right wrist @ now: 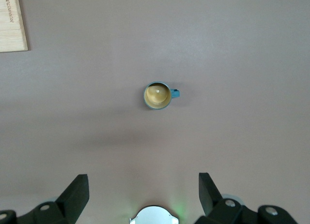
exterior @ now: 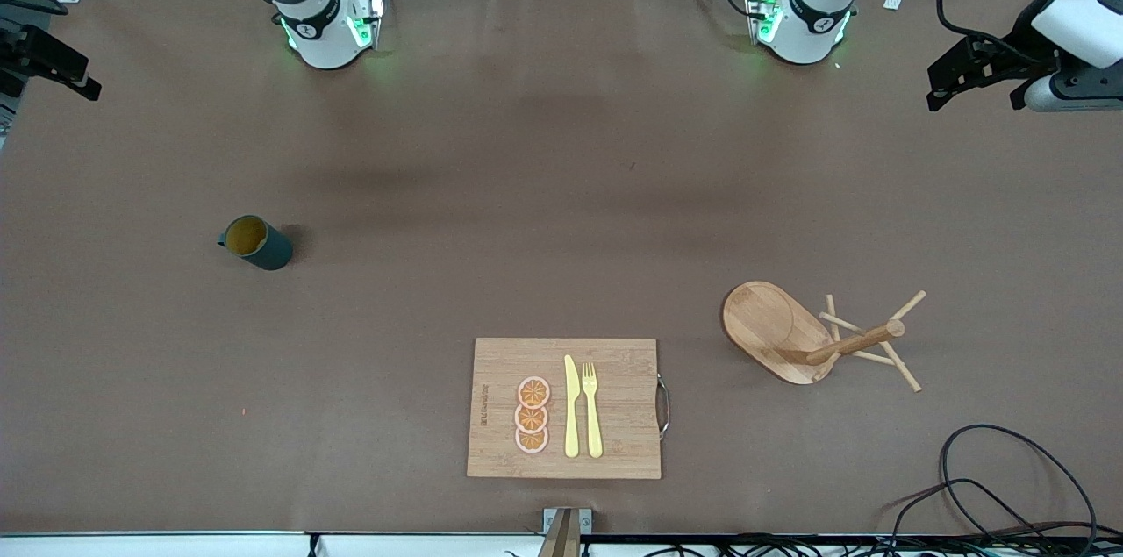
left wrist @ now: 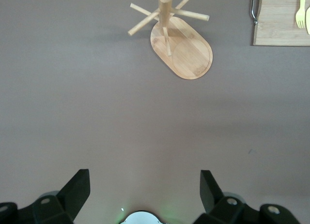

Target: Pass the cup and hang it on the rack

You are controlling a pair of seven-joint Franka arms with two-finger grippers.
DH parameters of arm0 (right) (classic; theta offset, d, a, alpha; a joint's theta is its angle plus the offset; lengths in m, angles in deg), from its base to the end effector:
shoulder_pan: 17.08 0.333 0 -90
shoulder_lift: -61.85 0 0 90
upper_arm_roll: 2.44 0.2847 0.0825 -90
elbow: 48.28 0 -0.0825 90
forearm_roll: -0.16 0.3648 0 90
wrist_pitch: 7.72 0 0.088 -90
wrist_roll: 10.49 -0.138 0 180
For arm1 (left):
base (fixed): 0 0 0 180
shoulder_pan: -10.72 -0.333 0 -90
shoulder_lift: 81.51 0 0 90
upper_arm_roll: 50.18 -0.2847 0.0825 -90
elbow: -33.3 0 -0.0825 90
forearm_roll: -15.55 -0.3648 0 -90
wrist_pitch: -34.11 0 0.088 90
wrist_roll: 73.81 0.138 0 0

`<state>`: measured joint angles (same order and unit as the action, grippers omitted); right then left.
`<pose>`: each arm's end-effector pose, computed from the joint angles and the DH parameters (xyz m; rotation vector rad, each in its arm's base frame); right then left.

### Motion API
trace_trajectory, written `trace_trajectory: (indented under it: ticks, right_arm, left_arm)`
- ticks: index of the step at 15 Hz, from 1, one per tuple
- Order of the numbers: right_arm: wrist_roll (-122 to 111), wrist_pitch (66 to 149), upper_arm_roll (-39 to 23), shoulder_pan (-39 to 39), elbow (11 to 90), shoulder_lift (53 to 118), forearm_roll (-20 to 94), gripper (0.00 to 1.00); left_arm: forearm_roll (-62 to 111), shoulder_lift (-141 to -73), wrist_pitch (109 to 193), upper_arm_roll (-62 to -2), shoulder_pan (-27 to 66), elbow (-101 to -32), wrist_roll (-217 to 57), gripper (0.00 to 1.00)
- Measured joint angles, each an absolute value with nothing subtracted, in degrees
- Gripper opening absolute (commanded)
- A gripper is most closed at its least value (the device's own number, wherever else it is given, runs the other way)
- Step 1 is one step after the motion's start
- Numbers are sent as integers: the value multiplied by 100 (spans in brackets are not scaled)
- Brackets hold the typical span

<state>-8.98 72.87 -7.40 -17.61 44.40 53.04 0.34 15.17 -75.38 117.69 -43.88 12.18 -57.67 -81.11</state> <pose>0.4695 -0.0478 0.6049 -3.1187 0.1055 0.0885 0.4879 -0.0683 0.5996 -3.1203 0.0103 0.0313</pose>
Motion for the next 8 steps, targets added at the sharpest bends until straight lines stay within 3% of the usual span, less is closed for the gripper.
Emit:
trace_trajectory:
  ticks: [8]
  right_arm:
    - [-898, 7287, -742, -1761, 4440, 5304, 33, 100]
  left_arm:
    - [1415, -7728, 11767, -4382, 1217, -5581, -8085, 100]
